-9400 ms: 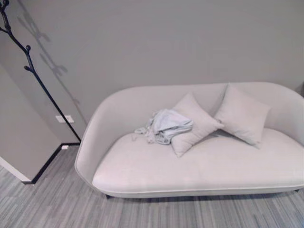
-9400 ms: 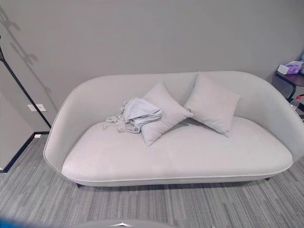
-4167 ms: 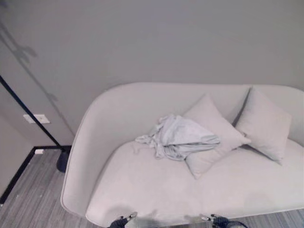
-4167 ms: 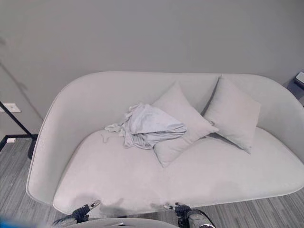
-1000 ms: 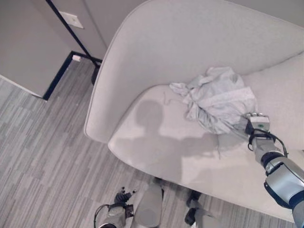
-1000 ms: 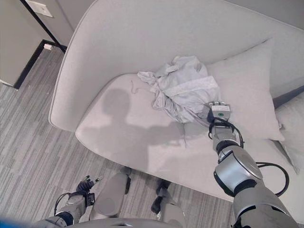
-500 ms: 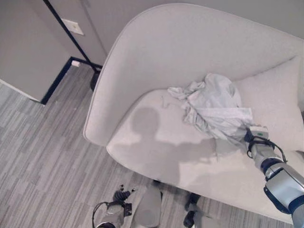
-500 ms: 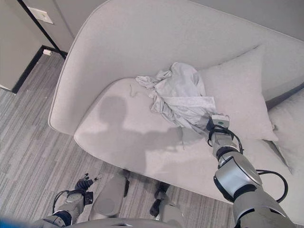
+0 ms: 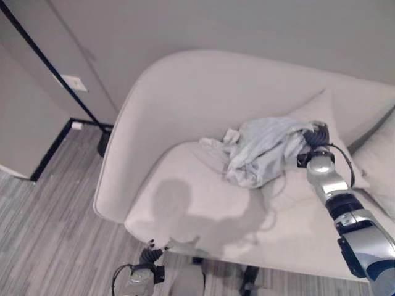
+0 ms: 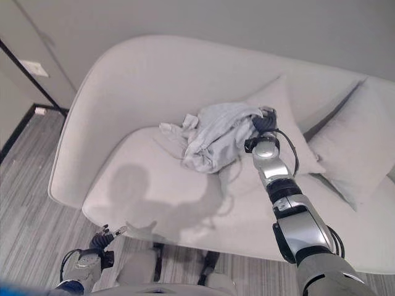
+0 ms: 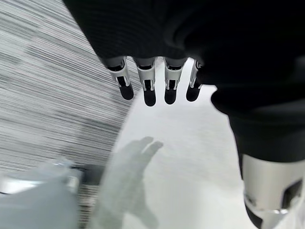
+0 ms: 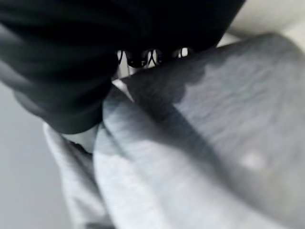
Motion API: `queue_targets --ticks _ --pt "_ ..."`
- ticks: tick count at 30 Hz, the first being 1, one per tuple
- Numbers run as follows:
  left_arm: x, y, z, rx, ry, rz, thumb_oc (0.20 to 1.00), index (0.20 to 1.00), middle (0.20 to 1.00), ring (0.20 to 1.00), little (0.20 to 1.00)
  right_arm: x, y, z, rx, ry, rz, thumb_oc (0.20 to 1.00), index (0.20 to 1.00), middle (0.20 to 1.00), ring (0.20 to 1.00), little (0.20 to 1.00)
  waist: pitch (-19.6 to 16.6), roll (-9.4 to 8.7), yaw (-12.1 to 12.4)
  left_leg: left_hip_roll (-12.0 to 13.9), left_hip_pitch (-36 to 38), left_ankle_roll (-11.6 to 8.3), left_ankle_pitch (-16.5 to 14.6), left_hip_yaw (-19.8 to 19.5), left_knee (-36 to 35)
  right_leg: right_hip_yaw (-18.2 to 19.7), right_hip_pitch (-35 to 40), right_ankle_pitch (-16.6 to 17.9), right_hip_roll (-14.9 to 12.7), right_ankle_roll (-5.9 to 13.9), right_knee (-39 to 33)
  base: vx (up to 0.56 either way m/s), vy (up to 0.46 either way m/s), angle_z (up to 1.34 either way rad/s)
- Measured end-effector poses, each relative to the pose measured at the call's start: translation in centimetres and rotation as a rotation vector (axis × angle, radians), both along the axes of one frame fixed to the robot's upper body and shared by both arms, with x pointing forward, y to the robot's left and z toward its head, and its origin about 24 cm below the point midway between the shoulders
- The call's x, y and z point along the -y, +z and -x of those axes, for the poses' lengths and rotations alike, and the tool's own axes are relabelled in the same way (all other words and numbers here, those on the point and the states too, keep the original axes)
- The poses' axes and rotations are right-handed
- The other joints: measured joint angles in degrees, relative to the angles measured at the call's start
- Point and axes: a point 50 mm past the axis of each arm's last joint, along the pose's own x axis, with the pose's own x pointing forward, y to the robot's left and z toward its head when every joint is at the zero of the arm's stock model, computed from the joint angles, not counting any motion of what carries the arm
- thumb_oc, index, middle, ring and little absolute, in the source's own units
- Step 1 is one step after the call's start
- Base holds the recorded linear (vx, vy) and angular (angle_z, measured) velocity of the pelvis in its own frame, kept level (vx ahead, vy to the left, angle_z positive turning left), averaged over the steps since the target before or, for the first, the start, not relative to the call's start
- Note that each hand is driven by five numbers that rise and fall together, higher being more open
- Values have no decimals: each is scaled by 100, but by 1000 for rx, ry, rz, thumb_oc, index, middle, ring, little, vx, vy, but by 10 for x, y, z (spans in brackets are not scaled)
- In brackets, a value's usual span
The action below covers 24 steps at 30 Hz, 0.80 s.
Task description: Hang the clothes on the sofa on the clothes rack.
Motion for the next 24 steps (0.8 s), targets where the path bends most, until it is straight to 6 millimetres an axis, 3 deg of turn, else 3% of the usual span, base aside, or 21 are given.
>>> queue_targets --ticks 5,9,12,16,20,24 --pt "8 -3 12 -11 -8 29 1000 1000 1000 1000 1000 5 23 1 81 16 -30 200 200 200 200 200 -371 238 -106 -48 485 37 45 9 -333 -5 348 -38 -37 100 -42 10 -5 1" --pt "17 9 0 75 -45 58 1000 1000 1000 1000 1000 12 51 0 161 22 -28 200 200 200 200 200 -517 389 -111 -43 700 64 123 28 -505 13 477 -53 -8 116 -44 -7 -5 -2" --pt "23 26 -20 169 -101 64 1000 1000 1000 1000 1000 9 74 0 224 42 -10 200 200 200 200 200 -561 402 -132 -6 749 65 134 52 -506 33 514 -51 27 112 -48 -10 -23 -5" --pt "18 54 -52 285 -223 -60 1000 1000 1000 1000 1000 -9 116 6 375 123 11 200 200 200 200 200 -618 410 -177 45 908 15 98 102 -508 79 649 -68 58 91 -48 -6 -19 -6" --pt "11 88 -85 411 -309 -297 1000 1000 1000 1000 1000 -27 172 9 532 181 72 200 200 200 200 200 -700 356 -308 58 937 11 103 151 -508 153 640 -67 68 72 -47 -5 -18 -8" --pt "15 109 -109 510 -324 -371 1000 1000 1000 1000 1000 -42 202 9 606 214 109 200 200 200 200 200 -801 252 -456 67 1007 -1 93 170 -525 181 690 -69 71 74 -63 -2 -9 -5"
